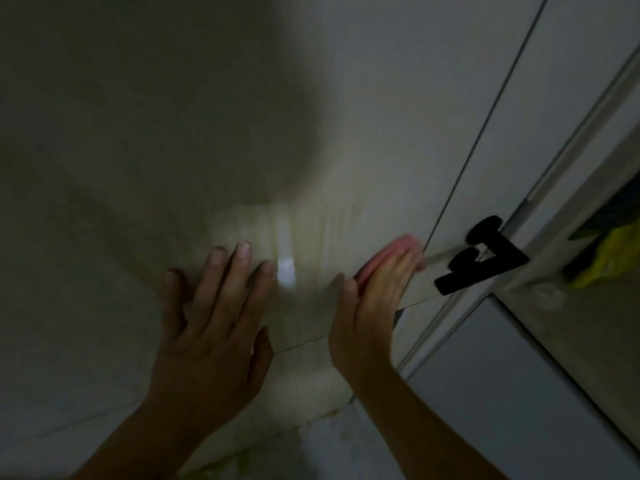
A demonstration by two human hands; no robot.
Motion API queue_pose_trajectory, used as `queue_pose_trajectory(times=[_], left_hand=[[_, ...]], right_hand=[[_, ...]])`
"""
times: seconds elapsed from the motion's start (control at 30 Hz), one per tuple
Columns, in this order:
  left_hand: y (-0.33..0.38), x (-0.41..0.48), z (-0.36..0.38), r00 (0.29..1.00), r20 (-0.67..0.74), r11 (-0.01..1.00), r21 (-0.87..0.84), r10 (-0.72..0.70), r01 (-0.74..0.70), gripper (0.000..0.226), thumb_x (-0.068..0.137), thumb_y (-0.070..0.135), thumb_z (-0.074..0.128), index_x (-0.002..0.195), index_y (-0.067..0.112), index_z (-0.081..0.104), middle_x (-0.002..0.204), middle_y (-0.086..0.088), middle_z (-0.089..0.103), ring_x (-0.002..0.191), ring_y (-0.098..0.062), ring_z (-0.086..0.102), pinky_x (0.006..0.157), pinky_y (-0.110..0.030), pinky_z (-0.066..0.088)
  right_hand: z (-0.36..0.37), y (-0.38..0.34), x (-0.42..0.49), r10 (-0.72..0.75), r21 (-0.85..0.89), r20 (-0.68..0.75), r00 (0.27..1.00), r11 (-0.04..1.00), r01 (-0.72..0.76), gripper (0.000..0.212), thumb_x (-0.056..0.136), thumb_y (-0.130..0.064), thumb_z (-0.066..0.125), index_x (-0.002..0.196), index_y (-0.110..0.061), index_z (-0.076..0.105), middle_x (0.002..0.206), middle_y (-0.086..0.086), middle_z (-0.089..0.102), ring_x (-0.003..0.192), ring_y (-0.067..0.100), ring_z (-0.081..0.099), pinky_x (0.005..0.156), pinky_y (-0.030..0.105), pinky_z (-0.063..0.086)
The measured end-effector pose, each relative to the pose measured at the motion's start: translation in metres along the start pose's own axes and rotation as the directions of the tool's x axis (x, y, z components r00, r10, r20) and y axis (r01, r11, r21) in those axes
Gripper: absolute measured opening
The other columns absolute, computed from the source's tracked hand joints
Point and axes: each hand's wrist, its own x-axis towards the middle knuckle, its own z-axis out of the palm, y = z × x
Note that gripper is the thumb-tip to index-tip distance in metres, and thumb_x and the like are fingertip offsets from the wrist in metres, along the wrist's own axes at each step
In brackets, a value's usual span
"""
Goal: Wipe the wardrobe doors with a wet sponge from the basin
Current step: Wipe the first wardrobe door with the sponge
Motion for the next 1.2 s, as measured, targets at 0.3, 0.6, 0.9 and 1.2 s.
queue_pose_trajectory(times=[0.3,0.6,0.9,1.2], left_hand=[[0.001,0.001,0.017,0.997,-0.075,0.996,0.077,-0.036,0.041,0.077,0.09,0.033,0.057,0.159,0.012,0.028,0.171,-0.01,0.0,0.158,-0.031,0.002,0.124,-0.06,0.0],[-0.009,-0.006,0.022,0.97,-0.242,0.999,-0.038,0.0,-0.009,0.067,0.095,0.029,0.05,0.155,0.004,0.033,0.166,-0.021,0.019,0.156,-0.036,0.017,0.123,-0.062,0.015],[-0.055,-0.069,0.036,0.879,-0.456,0.986,0.009,-0.144,0.166,0.07,0.087,0.033,0.049,0.15,0.007,0.036,0.165,-0.024,0.021,0.154,-0.044,0.015,0.122,-0.064,0.011],[-0.097,-0.112,0.047,0.827,-0.396,0.907,-0.037,-0.398,0.419,0.078,0.093,0.053,0.034,0.162,0.023,0.015,0.171,-0.007,-0.009,0.157,-0.028,-0.017,0.121,-0.066,-0.005]], right_hand=[[0.003,0.053,0.004,-0.523,-0.293,0.101,0.846,0.797,0.528,0.071,0.109,-0.045,0.02,0.16,-0.009,-0.013,0.167,0.015,-0.005,0.156,0.04,-0.006,0.127,0.051,-0.001],[0.017,0.009,0.039,-0.839,-0.365,0.104,0.535,0.468,0.805,0.078,0.102,-0.043,0.042,0.162,-0.01,0.007,0.17,0.011,-0.01,0.157,0.035,-0.006,0.126,0.053,-0.002],[0.011,-0.064,0.073,-0.86,-0.409,-0.115,0.496,0.496,0.766,0.076,0.101,-0.045,0.033,0.162,-0.007,0.008,0.17,0.015,-0.003,0.157,0.034,-0.006,0.127,0.049,-0.004],[0.006,-0.051,0.077,-0.97,-0.541,0.112,0.217,0.123,0.832,0.07,0.105,-0.048,0.027,0.163,-0.015,0.003,0.169,0.016,-0.001,0.157,0.032,-0.001,0.127,0.038,-0.007]])
